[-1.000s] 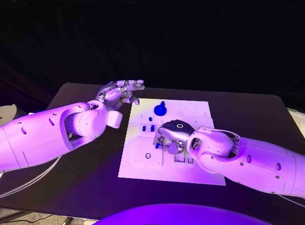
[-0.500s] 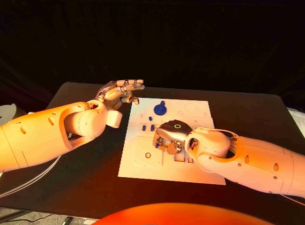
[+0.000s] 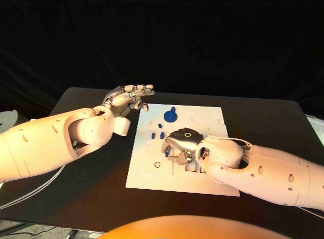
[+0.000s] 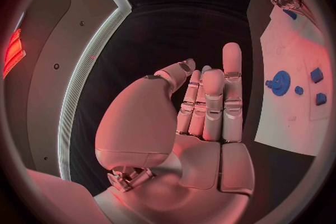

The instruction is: Assemble the parts on the task board

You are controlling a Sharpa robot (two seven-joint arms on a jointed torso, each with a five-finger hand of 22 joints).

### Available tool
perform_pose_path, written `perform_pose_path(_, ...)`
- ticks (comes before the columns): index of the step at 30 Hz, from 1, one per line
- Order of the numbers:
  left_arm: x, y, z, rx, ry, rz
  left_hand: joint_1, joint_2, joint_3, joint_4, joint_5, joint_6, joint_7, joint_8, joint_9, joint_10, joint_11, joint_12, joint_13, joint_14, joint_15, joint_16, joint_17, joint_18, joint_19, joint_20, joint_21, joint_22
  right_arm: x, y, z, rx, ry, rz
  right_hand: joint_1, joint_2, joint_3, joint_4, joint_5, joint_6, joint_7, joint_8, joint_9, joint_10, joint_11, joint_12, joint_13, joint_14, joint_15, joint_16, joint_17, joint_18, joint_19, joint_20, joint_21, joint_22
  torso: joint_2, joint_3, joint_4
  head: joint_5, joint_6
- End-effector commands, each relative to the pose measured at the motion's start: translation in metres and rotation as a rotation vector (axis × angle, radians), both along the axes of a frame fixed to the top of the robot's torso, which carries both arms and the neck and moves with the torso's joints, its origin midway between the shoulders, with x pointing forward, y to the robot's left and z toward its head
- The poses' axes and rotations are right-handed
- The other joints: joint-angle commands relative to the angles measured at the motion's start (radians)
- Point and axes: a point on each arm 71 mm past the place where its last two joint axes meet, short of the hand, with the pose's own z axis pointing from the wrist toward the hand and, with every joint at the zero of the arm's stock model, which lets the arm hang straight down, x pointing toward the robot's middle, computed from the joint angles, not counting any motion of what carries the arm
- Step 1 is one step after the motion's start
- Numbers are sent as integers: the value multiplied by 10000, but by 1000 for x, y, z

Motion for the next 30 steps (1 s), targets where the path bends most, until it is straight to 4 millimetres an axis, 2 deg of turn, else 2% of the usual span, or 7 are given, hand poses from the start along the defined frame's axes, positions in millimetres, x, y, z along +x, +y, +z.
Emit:
perform_pose_path(1,-1,-3,1,-156,8,-231,61,-11,-2,-80,-11,-90,0,3,-10,-79,-15,44,-16,-91,-10,-25,-8,109,-46,3,-45,-14,0,-2,-2,-42,-69,-111,41,-75,-103,-20,-68,-117,-34,-20,-13,-230,71,44,16,636,70,-20,459,101,-11,88,-78,-90,-2,4,-6,-4,7)
perform_pose_path(15,-1,-2,1,-145,49,-260,61,-11,-2,-80,-11,-90,0,3,-10,-79,-15,44,-16,-91,-10,-25,-8,109,-46,3,-45,-14,-4,-14,9,528,-474,-196,128,37,-197,-44,30,-23,52,24,17,62,0,308,53,590,31,-143,291,118,2,93,-107,-127,2,12,-6,-57,32)
perform_pose_path(20,-1,-1,0,-136,67,-266,61,-11,-2,-80,-11,-90,0,3,-10,-79,-15,44,-16,-91,-10,-25,-8,109,-46,3,-45,-14,-2,-32,25,622,-644,-589,100,-2,-238,-27,42,-5,1,15,16,182,-25,381,48,586,7,-160,261,117,15,72,-107,-128,-3,11,-22,-95,66)
perform_pose_path(23,-2,-1,0,-131,74,-267,61,-11,-2,-80,-11,-90,0,3,-10,-79,-15,44,-16,-91,-10,-25,-8,109,-46,3,-45,-14,7,-49,39,470,-843,-1064,37,-100,-344,7,3,-86,-80,-15,-1,93,-31,339,21,585,-2,-167,245,120,15,58,-125,-150,-11,-1,-41,-135,104)
perform_pose_path(25,-2,-1,0,-130,75,-276,71,-5,-1,-93,-9,-103,4,7,-8,-99,-11,51,-17,-104,-6,-31,-32,109,-49,6,-49,-17,13,-61,50,316,-1040,-1383,42,-155,-451,22,-29,-182,-114,-25,-14,-100,-23,231,8,585,-16,-172,228,117,22,55,-129,-155,-11,-5,-32,-187,136)
perform_pose_path(27,-2,-1,0,-132,74,-292,72,-4,-1,-94,-9,-104,4,8,-8,-101,-10,52,-18,-105,-6,-32,-34,109,-50,6,-50,-18,19,-73,58,118,-1220,-1685,92,-183,-614,52,-79,-299,-147,-22,-19,-330,-69,97,14,587,-173,-176,211,123,36,-44,-129,-154,-7,-6,-28,-221,161)
perform_pose_path(30,-2,-2,0,-135,82,-325,72,-4,-1,-94,-9,-104,4,8,-8,-101,-10,52,-18,-105,-6,-32,-34,109,-50,6,-50,-18,25,-88,65,-253,-1356,-2056,167,-195,-847,132,-147,-382,-180,-15,-15,-445,-248,51,20,597,-425,-181,192,121,60,-259,-136,-157,-11,-9,-22,-267,205)
